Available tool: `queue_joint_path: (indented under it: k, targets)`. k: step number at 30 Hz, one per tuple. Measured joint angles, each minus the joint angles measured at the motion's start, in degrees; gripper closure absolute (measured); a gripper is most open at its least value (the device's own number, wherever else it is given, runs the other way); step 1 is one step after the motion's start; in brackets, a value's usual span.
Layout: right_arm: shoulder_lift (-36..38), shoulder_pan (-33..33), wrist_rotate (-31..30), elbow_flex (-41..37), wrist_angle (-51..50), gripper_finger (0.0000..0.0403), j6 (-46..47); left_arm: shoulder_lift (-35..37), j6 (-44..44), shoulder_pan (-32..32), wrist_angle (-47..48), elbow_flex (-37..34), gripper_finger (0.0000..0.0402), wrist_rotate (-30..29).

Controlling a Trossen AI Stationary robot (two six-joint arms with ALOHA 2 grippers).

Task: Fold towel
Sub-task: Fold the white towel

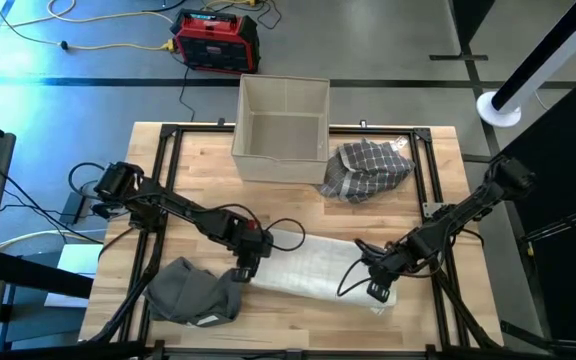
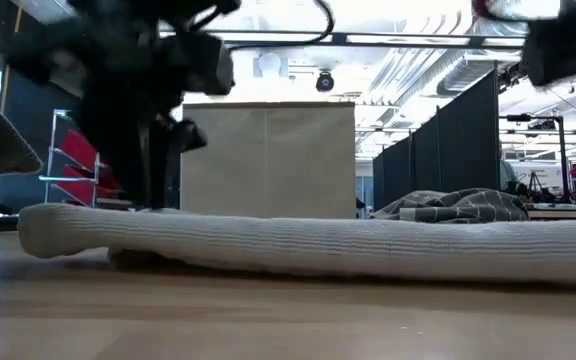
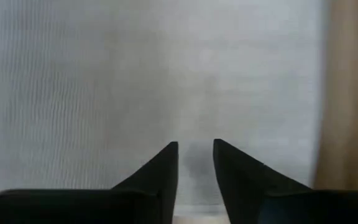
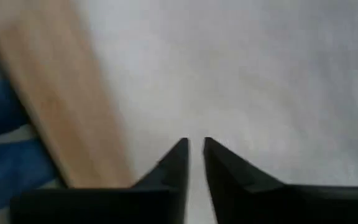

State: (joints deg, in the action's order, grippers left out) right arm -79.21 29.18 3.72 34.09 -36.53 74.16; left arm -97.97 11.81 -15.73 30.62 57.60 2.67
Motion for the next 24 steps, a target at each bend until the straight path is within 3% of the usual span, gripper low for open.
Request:
queue_joint_path:
  k: [9, 19, 24]
  targets:
    - [3.5, -14.7, -5.5, 1.7, -10.4, 0.0403, -10.0, 0.2, 10.0, 0.0, -4.3, -6.1, 0.0395, -3.0]
    - [8.9, -16.0, -6.4, 12.0, -27.6, 0.0397, 8.6, 0.1, 12.1, 2.0, -1.0, -5.1, 0.0395, -3.2]
    - [8.5, -14.9, -6.0, 11.1, -25.9, 0.0359, 14.6, 0.5, 9.0, 3.0, 7.6, -0.3, 0.0395, -6.6]
